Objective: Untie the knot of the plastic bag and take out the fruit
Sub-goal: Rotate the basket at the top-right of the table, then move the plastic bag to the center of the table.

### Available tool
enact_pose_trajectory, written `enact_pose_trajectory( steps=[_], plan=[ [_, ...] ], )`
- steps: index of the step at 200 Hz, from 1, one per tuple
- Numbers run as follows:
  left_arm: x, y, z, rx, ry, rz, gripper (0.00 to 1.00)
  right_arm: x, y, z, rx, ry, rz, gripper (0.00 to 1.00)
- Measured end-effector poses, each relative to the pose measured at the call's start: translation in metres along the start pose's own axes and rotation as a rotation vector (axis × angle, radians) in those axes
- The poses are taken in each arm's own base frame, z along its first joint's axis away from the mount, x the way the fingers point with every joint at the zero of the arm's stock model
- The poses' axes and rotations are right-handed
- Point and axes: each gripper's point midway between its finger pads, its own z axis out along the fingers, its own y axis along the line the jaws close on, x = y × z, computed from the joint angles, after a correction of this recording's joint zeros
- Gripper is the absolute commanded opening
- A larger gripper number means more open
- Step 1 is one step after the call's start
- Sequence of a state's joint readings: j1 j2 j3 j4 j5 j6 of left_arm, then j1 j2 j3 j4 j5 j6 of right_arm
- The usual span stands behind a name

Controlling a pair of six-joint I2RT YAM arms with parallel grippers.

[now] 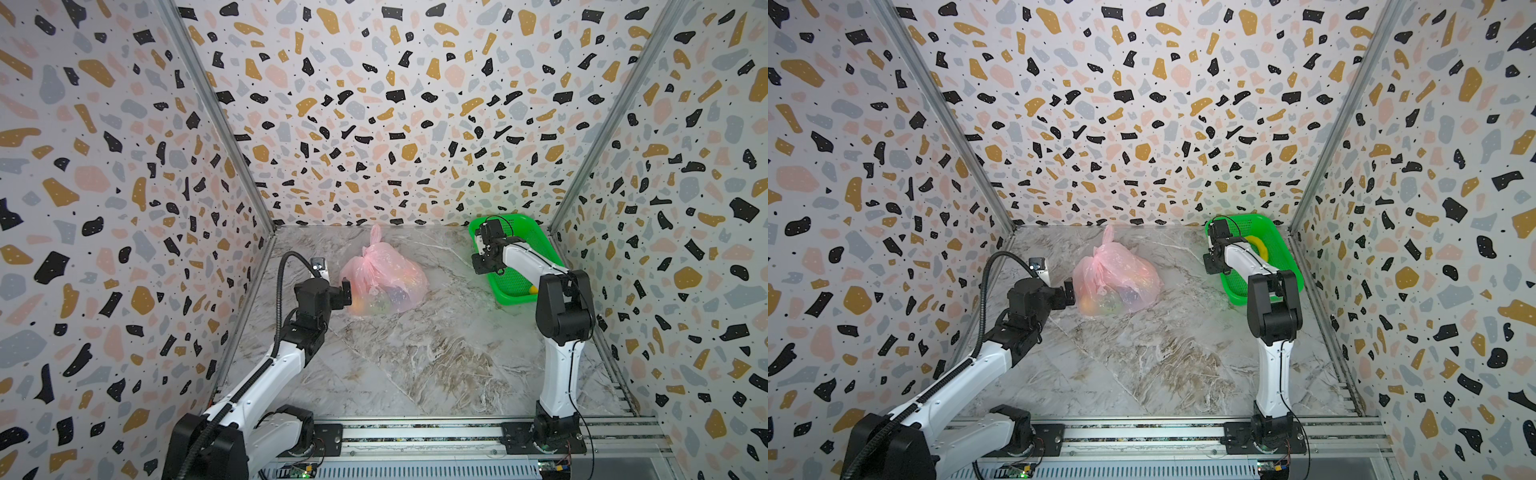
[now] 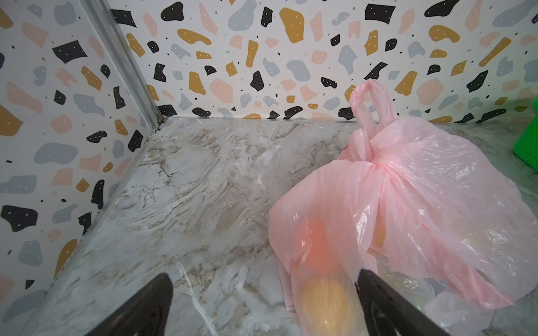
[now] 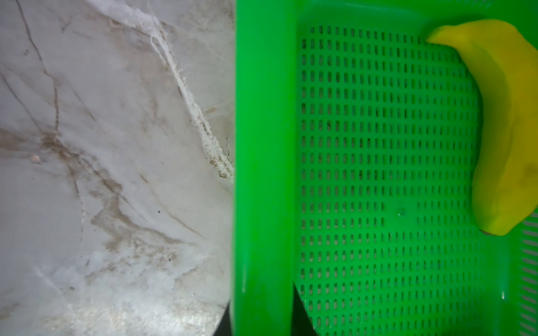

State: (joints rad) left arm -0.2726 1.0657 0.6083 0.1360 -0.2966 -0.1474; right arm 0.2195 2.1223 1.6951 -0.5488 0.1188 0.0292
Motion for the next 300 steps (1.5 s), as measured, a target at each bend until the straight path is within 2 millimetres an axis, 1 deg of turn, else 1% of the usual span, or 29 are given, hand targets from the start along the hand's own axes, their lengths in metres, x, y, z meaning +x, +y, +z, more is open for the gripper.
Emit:
enact_pose_trajectory(
  steps=[43, 51, 64, 73, 87, 107, 125, 144, 160, 172, 191, 198, 208, 217, 230, 237, 252, 269, 280, 300],
  plan=[
    [0.0, 0.0, 0.0, 0.0, 0.0, 0.0, 0.99, -0.002, -0.003, 0.001, 0.012, 0.001, 0.002, 0.0],
    [0.0, 0.0, 0.0, 0.0, 0.0, 0.0, 0.99, -0.002, -0.004, 0.001, 0.012, 0.001, 0.003, 0.03],
    [0.0, 0.0, 0.0, 0.0, 0.0, 0.0, 0.99, -0.002, -0.004, 0.001, 0.013, 0.001, 0.003, 0.13],
    [0.0, 0.0, 0.0, 0.0, 0.0, 0.0, 0.99, -0.002, -0.004, 0.001, 0.012, 0.0, 0.004, 0.27],
    [0.0, 0.0, 0.0, -0.001, 0.001, 0.001, 1.0, -0.002, -0.004, 0.001, 0.01, 0.0, 0.003, 0.42],
    [0.001, 0.0, 0.001, -0.001, 0.004, 0.001, 1.0, -0.002, -0.001, 0.001, 0.002, -0.001, -0.003, 0.57],
    [0.002, 0.0, 0.001, -0.001, 0.006, 0.002, 0.99, 0.0, 0.003, -0.003, -0.004, -0.001, -0.013, 0.66],
    [0.002, 0.0, 0.001, -0.001, 0.007, 0.002, 0.99, -0.001, 0.007, -0.016, -0.01, -0.008, -0.026, 0.74],
    [0.002, 0.0, 0.001, -0.001, 0.008, 0.002, 0.99, -0.006, 0.014, -0.037, -0.017, -0.037, -0.043, 0.77],
    [0.003, 0.0, 0.001, -0.002, 0.01, 0.002, 0.99, -0.011, 0.022, -0.058, -0.019, -0.069, -0.061, 0.81],
    [0.006, 0.0, 0.002, -0.004, 0.026, 0.005, 1.0, -0.019, 0.042, -0.093, -0.043, -0.138, -0.103, 0.87],
    [0.008, 0.0, 0.003, -0.005, 0.034, 0.007, 1.0, -0.021, 0.054, -0.108, -0.062, -0.171, -0.127, 0.9],
    [0.008, 0.0, 0.004, -0.005, 0.042, 0.008, 1.0, -0.024, 0.074, -0.126, -0.11, -0.228, -0.172, 0.94],
    [0.009, 0.0, 0.004, -0.005, 0.049, 0.008, 1.0, -0.024, 0.095, -0.141, -0.162, -0.279, -0.214, 0.94],
    [0.01, 0.0, 0.004, -0.006, 0.059, 0.011, 0.99, -0.024, 0.122, -0.156, -0.235, -0.347, -0.279, 0.95],
    [0.01, -0.001, 0.005, -0.005, 0.064, 0.012, 1.0, -0.024, 0.14, -0.163, -0.287, -0.382, -0.319, 0.94],
    [0.013, -0.001, 0.005, -0.004, 0.077, 0.015, 1.0, -0.027, 0.171, -0.169, -0.372, -0.438, -0.389, 0.93],
    [0.017, 0.0, 0.004, -0.005, 0.094, 0.018, 1.0, -0.03, 0.202, -0.166, -0.472, -0.479, -0.448, 0.92],
    [0.02, 0.0, 0.004, -0.005, 0.105, 0.021, 0.99, -0.031, 0.214, -0.159, -0.513, -0.491, -0.467, 0.92],
    [0.023, 0.001, 0.002, -0.006, 0.12, 0.026, 1.0, -0.028, 0.234, -0.143, -0.59, -0.487, -0.491, 0.92]
  ],
)
